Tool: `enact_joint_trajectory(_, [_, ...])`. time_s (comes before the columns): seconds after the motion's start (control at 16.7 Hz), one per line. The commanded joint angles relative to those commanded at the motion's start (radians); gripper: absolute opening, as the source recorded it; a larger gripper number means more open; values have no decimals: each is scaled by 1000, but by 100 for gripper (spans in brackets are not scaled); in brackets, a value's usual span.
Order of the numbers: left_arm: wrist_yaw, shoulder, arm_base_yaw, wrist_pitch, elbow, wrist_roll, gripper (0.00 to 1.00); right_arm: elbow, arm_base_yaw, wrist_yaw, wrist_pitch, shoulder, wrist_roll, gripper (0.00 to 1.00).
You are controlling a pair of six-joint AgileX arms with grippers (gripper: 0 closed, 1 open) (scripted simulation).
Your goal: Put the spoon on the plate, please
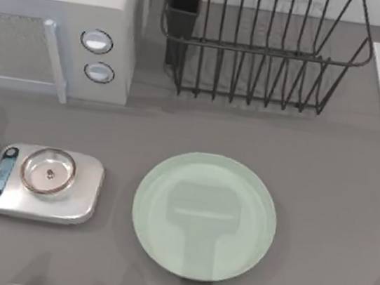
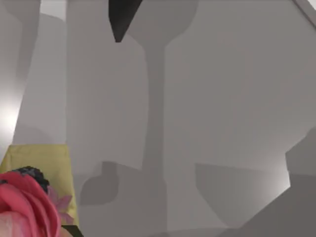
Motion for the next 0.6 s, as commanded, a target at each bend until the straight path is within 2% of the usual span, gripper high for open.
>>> enact_joint_trajectory(0.24, [0, 0, 0, 0, 0, 0, 100, 87, 1, 1, -129, -62, 4, 0])
enact_joint_trajectory(0.6, [0, 0, 0, 0, 0, 0, 100, 93, 8, 0, -133, -58, -3, 0])
